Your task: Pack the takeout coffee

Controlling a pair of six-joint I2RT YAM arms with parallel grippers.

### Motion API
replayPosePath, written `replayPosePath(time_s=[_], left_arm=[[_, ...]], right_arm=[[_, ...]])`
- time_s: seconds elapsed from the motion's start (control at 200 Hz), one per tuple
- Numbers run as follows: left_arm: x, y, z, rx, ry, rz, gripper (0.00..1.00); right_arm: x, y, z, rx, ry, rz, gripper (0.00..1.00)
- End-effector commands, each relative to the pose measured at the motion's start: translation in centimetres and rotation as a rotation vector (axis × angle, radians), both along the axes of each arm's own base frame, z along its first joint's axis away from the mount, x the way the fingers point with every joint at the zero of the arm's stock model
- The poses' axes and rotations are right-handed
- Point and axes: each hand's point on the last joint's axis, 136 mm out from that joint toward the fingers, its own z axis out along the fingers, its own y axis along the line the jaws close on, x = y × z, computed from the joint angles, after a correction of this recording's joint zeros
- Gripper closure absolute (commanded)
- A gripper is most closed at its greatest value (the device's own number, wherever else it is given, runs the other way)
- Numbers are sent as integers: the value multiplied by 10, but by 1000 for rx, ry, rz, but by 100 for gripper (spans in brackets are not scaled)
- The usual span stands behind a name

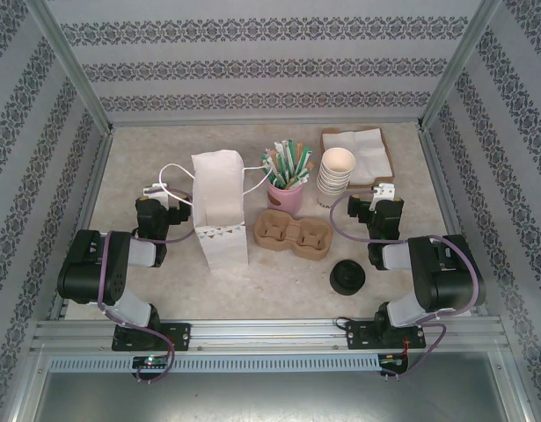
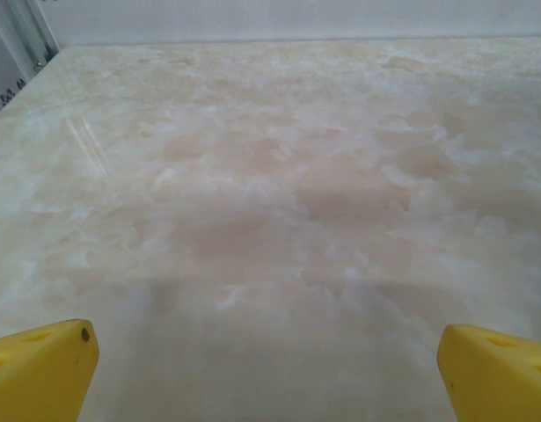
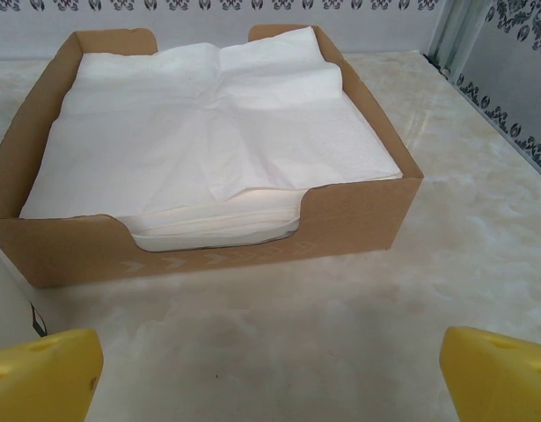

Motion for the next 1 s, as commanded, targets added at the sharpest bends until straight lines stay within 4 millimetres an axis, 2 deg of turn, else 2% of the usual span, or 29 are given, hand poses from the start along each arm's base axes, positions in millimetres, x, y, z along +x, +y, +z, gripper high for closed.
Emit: replayPosePath(time_s=[0.0,0.015,0.055,0.14,0.17,0.18,0.2,0.24,0.31,0.335,0.445,0.49,0.545,0.64,0.779,0.844,0.904,0.994], left_arm=[[-4,2,11,-1,-85,28,0],[-6,3,12,-1,-94,35,0],[-12,8,15,-3,-124,66,0],[-25,12,23,-12,-189,88,0],[-25,10,24,-6,-201,77,0],[-25,10,25,-4,-205,74,0],[-26,9,27,-3,-212,69,0],[-30,9,29,-8,-225,67,0],[-36,15,40,-1,-260,108,0],[-39,20,45,-9,-269,145,0],[-52,38,72,-37,-274,262,0],[-59,45,85,-87,-286,316,0],[-70,52,96,-155,-291,375,0],[-93,62,107,-225,-224,469,0],[-108,57,125,-253,-117,458,0],[-121,62,128,-289,-68,523,0],[-137,69,128,-347,-19,618,0],[-143,59,133,-386,60,586,0]], right_arm=[[8,5,16,-4,-51,27,2],[14,5,26,-4,-71,28,2],[14,7,31,-11,-75,33,2],[5,5,48,-46,-107,-6,2],[1,3,60,-51,-132,-24,2],[-5,2,55,-53,-117,-28,2],[-10,-1,58,-51,-120,-41,2],[-17,-6,71,-38,-139,-75,2],[-35,-20,79,8,-105,-155,2],[-38,-25,92,40,-109,-182,2],[-72,-47,97,205,-34,-305,2],[-86,-51,93,282,14,-328,2],[-101,-57,98,389,11,-384,2],[-105,-45,122,537,15,-317,2],[-98,-17,159,694,106,-209,4],[-93,0,176,749,148,-131,9],[-91,13,189,790,194,-70,19],[-88,32,199,785,269,-18,30]])
